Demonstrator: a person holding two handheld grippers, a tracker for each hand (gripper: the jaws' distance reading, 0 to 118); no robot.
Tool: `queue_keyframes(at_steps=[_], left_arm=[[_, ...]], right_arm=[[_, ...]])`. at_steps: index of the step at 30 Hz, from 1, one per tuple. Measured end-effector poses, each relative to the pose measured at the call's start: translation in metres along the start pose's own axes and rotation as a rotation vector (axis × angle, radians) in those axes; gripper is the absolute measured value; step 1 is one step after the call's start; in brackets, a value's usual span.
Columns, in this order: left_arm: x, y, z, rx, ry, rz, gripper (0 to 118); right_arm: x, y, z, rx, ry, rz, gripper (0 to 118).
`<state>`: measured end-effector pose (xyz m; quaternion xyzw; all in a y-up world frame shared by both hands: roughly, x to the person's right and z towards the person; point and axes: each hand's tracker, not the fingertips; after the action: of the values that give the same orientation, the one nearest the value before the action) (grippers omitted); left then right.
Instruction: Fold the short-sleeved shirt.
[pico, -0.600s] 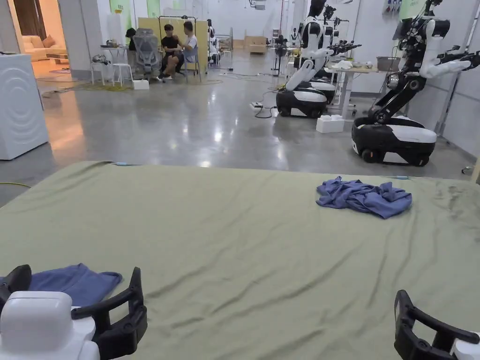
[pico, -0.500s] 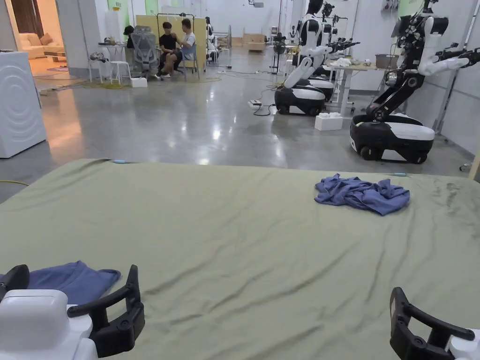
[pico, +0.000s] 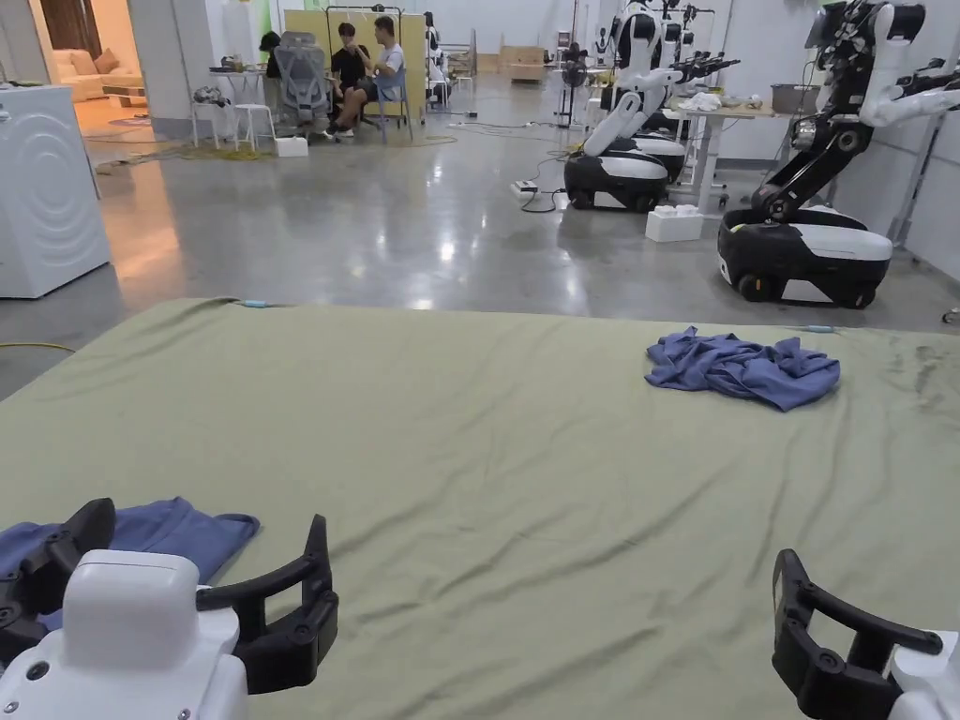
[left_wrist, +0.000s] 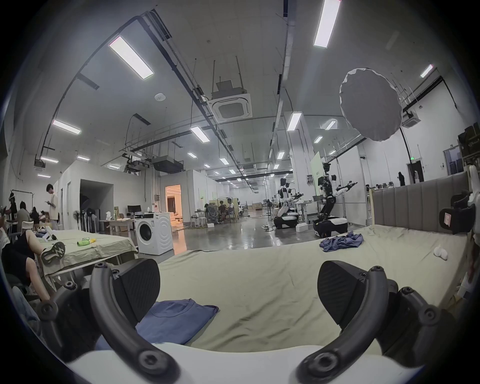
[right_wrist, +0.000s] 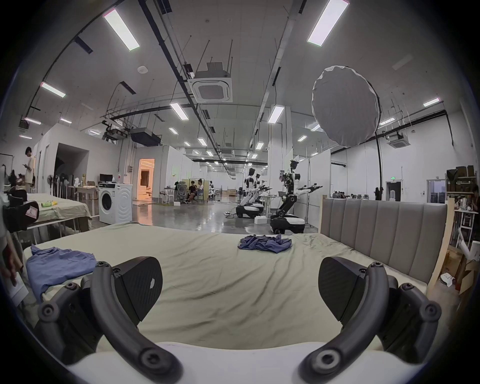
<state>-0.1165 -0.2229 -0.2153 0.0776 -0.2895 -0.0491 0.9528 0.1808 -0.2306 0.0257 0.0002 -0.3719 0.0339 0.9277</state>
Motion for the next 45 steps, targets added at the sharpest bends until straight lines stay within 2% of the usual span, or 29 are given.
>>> queue_keyframes(at_steps=[21, 29, 35, 39, 44, 45], left_arm=[[0.0, 0.0, -0.003, 0.003, -0.013, -0.019, 118], [-0.002, 0.001, -0.004, 0.02, -0.009, -0.001, 118], [0.0, 0.002, -0.005, 0.017, -0.005, -0.017, 118], [0.0, 0.002, -0.006, 0.009, -0.002, -0.017, 118], [0.0, 0.001, -0.005, 0.005, 0.008, -0.014, 118], [0.0, 0.002, -0.005, 0.003, 0.025, -0.013, 118]], right_arm=[[0.0, 0.004, -0.006, -0.019, -0.007, 0.014, 118], [-0.005, 0.005, -0.001, 0.041, -0.036, 0.025, 118], [-0.011, 0.005, 0.0, 0.065, -0.06, 0.084, 118], [-0.009, 0.007, -0.001, 0.052, -0.042, 0.047, 118], [-0.01, 0.007, -0.002, 0.049, -0.044, 0.067, 118], [-0.011, 0.006, 0.001, 0.061, -0.052, 0.072, 114]])
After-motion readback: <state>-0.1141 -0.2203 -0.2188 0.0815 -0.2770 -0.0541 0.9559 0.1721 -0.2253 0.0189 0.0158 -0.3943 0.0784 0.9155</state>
